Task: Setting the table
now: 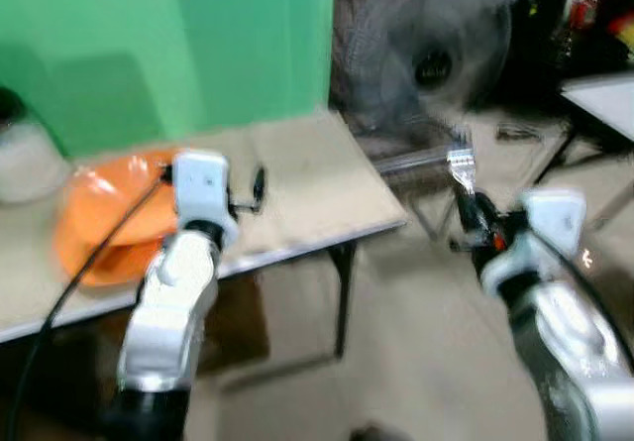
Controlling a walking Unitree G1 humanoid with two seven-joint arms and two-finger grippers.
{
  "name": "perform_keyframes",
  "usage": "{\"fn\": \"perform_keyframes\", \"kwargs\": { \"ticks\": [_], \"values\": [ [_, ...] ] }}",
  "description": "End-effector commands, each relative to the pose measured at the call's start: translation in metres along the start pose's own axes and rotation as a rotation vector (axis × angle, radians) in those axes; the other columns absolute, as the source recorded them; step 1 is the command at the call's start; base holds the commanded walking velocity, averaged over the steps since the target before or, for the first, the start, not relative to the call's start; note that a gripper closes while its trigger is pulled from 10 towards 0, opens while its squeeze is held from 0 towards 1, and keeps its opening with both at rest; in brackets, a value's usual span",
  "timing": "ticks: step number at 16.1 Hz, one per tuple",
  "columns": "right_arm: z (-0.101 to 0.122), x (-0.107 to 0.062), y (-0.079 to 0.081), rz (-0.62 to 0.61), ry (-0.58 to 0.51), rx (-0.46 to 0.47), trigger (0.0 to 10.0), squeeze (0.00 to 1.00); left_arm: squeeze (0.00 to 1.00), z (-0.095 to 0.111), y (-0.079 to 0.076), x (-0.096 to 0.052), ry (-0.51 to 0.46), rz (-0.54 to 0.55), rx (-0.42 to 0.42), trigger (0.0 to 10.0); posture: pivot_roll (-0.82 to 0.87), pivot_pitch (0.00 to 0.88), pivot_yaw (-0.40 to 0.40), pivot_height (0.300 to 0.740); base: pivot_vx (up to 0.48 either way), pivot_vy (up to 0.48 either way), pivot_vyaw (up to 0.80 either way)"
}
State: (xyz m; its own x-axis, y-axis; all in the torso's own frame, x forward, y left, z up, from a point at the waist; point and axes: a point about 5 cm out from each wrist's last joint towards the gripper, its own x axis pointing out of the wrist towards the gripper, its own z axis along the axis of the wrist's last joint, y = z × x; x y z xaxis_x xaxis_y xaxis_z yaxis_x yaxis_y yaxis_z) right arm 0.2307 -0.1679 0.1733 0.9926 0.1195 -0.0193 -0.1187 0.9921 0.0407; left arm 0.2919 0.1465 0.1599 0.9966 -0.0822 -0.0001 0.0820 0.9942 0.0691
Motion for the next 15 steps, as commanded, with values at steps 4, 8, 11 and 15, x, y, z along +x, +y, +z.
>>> {"fn": "perform_keyframes", "kwargs": {
  "ticks": [4,8,11,15],
  "values": [
    [0.0006,-0.0041,-0.005,-0.044,0.0,0.013,10.0,0.0,0.0,0.0066,-0.0017,0.0043,-0.019,-0.011,0.013,10.0,-0.08,0.0,0.032,0.74,0.0,-0.34,-0.54],
    [0.0017,-0.0036,-0.006,-0.045,-0.007,0.01,10.0,0.0,0.0,0.0077,-0.0036,0.0069,-0.026,-0.014,0.013,10.0,-0.08,0.0,0.035,0.74,0.0,-0.433,-0.55],
    [0.0013,-0.0033,-0.0066,-0.051,-0.008,0.009,10.0,0.0,0.0,0.0087,-0.0062,0.0087,-0.03,-0.026,0.011,10.0,-0.08,0.0,0.038,0.74,0.0,-0.465,-0.55],
    [0.0011,-0.0046,-0.0081,-0.069,-0.01,0.015,10.0,0.0,0.0,0.01,-0.0085,0.0116,-0.036,-0.045,0.02,10.0,-0.08,0.0,0.04,0.74,0.0,-0.466,-0.55]
  ]
}}
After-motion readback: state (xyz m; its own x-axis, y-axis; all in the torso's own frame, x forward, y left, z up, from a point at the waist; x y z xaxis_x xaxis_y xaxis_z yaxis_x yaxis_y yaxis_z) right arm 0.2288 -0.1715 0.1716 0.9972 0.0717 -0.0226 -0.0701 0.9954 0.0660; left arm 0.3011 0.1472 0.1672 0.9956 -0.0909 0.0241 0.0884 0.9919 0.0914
